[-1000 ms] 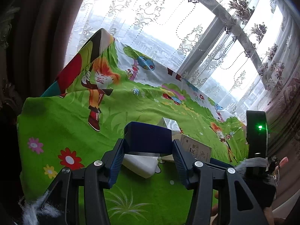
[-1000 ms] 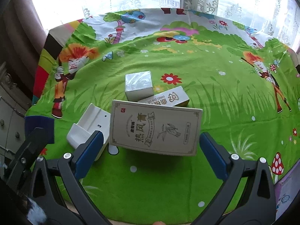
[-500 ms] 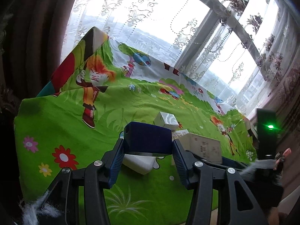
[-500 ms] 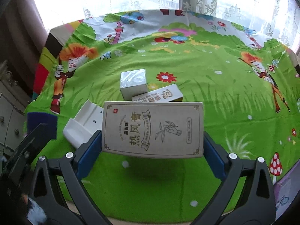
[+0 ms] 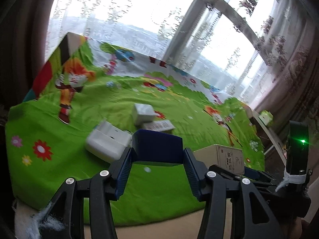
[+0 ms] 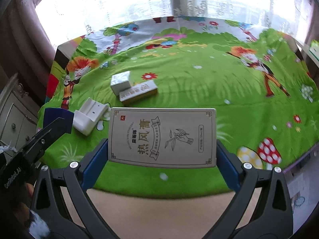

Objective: Organize rigid objects
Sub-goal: 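Carry both boxes over the purple box and open both tools to drop them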

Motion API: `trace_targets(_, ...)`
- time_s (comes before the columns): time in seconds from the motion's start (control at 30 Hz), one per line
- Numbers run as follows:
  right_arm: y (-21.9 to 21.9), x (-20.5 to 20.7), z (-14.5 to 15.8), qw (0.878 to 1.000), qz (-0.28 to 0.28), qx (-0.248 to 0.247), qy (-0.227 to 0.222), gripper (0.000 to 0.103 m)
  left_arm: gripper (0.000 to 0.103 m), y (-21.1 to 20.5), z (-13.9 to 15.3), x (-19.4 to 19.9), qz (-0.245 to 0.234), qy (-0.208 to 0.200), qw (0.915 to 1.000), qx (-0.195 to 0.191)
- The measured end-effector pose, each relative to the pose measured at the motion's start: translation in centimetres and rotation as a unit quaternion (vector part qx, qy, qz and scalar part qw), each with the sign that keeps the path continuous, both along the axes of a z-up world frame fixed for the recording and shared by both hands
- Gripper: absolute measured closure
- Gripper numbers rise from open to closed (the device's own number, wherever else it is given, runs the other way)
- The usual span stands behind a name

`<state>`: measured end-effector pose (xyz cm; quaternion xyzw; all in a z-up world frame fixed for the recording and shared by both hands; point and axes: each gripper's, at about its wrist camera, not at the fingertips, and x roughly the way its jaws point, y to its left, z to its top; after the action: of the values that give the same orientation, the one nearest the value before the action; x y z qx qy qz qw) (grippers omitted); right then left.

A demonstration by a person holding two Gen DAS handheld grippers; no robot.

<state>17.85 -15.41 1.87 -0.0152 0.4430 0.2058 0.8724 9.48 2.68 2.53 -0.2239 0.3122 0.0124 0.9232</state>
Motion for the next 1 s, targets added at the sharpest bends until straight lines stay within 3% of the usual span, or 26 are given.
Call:
trace_targets(0.47, -9.8, -1.8, 0.2, 0.999, -0.045, 0.021, 0.012, 0.003, 0.051, -8.8, 0.9, 0.1, -0.088, 0.016, 0.9960, 0.006)
trace_targets(1.0, -22.7, -3.0, -1.3, 0.990, -0.137, 0.013, 0.024, 0.003, 0.051, -19.1, 1.5, 1.4, -0.202, 0.039, 0.9782, 0.032)
